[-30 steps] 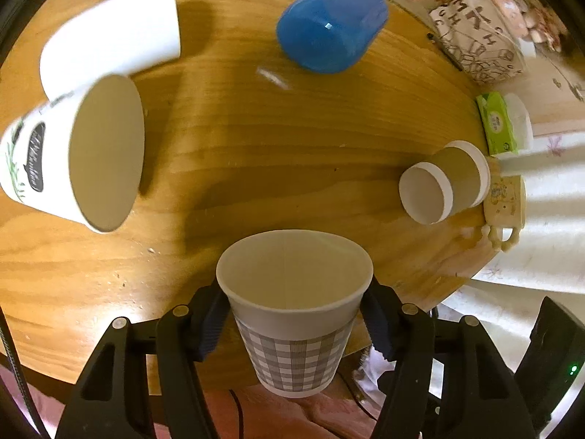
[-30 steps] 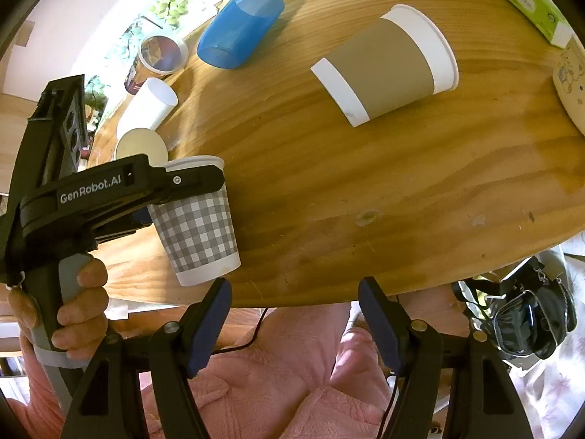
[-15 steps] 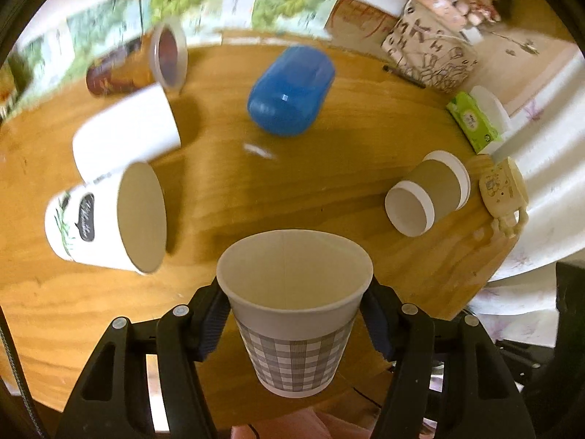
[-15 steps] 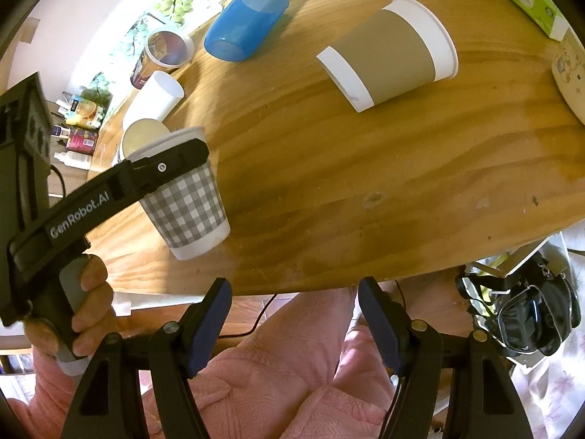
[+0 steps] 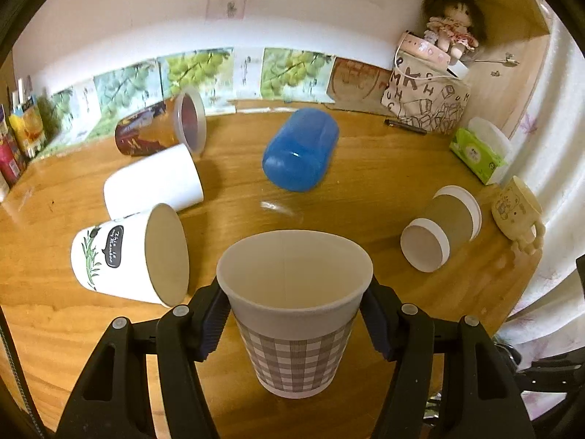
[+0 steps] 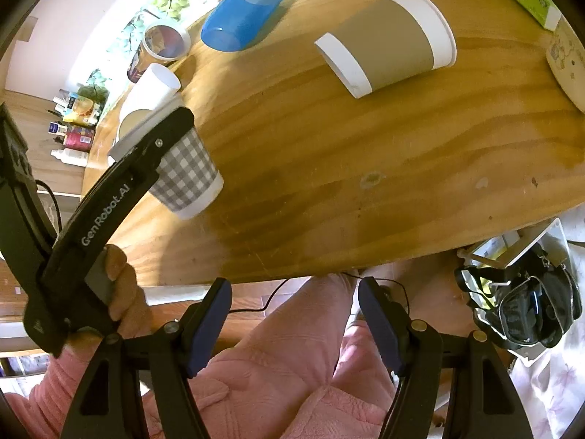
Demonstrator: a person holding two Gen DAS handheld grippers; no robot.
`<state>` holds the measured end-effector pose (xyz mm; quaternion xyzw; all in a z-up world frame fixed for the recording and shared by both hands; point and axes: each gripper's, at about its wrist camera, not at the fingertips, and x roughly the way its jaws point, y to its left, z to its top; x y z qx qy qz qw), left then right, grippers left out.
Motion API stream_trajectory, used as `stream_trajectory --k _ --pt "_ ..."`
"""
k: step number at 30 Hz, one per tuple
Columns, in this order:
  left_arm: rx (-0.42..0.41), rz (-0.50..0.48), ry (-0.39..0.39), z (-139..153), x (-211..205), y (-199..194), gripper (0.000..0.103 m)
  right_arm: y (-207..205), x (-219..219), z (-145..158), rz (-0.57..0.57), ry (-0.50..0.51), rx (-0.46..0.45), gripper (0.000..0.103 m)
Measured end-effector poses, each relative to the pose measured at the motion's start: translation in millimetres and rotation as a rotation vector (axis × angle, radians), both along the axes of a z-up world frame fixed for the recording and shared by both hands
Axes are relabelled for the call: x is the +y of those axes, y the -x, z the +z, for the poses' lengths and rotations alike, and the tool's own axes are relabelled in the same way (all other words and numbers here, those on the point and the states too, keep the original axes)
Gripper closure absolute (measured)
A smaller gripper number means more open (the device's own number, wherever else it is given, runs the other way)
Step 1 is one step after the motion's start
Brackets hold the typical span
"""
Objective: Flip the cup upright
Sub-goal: 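Lower the checkered cup rim-up onto the desk with the left gripper and open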
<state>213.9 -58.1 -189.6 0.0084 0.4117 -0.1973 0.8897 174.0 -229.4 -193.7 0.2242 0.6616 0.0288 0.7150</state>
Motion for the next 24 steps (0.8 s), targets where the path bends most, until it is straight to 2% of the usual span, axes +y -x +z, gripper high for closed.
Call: stream_trajectory --k 8,14,24 --pt "-0.063 -0.021 -0.026 0.5 -6.3 11.8 0.035 3.0 1.2 -0.5 -0.012 -0.003 0.004 0.031" --pt "-0.057 -0.019 -0.019 1.0 -0.3 19.9 0.034 5.8 4.4 -1.0 -0.019 -0.009 0.008 0.031" --pt "-0.046 -0.023 -0.055 0.3 4.0 43.3 0.032 22.8 11.5 1.5 0.001 -0.015 0.003 0.031"
